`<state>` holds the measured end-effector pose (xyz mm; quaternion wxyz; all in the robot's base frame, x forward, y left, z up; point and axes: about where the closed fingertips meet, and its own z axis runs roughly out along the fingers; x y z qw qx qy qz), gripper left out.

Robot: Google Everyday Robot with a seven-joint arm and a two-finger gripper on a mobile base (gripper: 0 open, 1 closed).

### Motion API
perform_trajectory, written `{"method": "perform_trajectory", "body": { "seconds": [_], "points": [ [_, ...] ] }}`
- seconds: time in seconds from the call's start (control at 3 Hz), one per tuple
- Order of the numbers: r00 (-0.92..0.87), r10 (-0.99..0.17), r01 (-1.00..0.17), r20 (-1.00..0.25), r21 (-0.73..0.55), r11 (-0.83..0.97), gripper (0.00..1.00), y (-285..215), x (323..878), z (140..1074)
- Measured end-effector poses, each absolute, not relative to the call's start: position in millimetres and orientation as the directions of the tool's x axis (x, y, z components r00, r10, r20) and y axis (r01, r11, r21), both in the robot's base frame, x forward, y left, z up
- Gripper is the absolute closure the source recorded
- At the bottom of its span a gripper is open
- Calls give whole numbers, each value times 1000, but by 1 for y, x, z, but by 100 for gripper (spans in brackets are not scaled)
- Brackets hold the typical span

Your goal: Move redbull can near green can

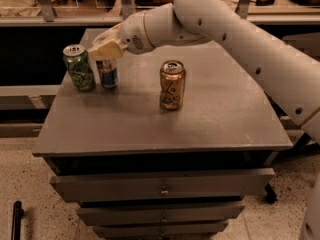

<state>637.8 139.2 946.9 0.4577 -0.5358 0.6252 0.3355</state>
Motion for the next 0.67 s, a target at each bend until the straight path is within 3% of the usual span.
{"method": "perform_trajectory", "body": {
  "seconds": [0.67],
  "points": [
    [2,-396,-974,-918,-91,206,37,143,639,938]
  ]
}}
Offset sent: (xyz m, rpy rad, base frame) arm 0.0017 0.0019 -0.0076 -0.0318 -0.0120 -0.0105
